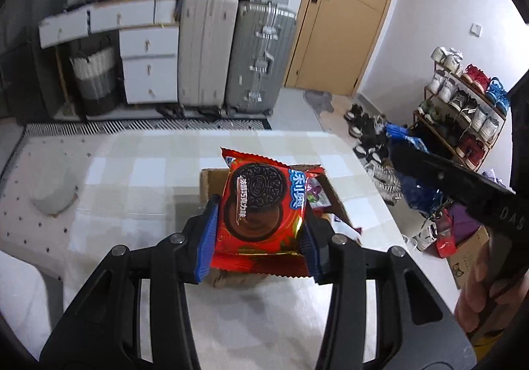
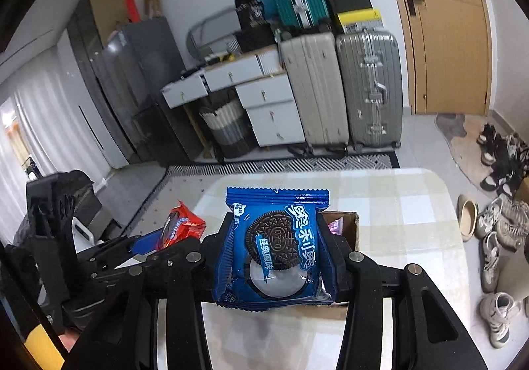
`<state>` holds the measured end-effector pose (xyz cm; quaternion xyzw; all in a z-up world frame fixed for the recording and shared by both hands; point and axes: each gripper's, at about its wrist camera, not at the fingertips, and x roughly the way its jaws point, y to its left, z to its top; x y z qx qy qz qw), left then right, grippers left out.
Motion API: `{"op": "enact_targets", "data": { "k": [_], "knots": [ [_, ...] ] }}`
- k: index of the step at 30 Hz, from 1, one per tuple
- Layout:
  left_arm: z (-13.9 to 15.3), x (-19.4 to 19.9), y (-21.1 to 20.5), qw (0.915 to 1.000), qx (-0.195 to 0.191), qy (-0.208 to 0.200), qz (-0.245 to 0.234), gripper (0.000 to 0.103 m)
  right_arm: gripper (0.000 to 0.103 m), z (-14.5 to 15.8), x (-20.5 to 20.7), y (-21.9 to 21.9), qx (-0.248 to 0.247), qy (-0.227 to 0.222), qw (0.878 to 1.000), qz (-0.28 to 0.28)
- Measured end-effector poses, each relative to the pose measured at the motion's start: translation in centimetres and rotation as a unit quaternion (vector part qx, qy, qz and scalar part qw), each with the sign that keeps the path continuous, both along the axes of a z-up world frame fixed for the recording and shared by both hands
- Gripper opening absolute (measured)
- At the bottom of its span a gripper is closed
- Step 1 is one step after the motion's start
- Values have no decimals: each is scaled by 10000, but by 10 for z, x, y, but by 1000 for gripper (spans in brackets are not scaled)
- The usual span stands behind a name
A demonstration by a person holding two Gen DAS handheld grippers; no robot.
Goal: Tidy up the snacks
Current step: 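Lift both cookie packs and carry them over the cardboard box, then open both tools to drop the cookie packs into the box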
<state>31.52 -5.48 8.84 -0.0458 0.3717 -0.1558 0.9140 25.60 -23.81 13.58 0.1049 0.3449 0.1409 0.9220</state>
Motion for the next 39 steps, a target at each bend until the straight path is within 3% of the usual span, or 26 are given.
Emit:
{"op": "enact_targets", "data": {
  "k": [10,14,20,25,28,39],
  "knots": [
    [-62,84,-32,9981,164,564,-163,41,45,-77,92,-9,-25,585,9983,-2],
    [-83,104,-37,9963,68,835,-170,41,45,-95,108,-11,18,720,9974,-20],
    [-106,120,-35,9957,-25,920,-69,41,45,-109,113,-12,150,923,9956,-64],
    [-112,119,-33,9962,-29,871,-50,41,45,-109,110,-11,92,917,9957,-9],
    [-112,119,-31,9952,-275,929,-159,41,45,-110,108,-13,171,994,9949,12],
    [-98,111,-17,9958,-323,858,50,42,45,-112,103,-3,86,1117,9936,118]
  ]
}}
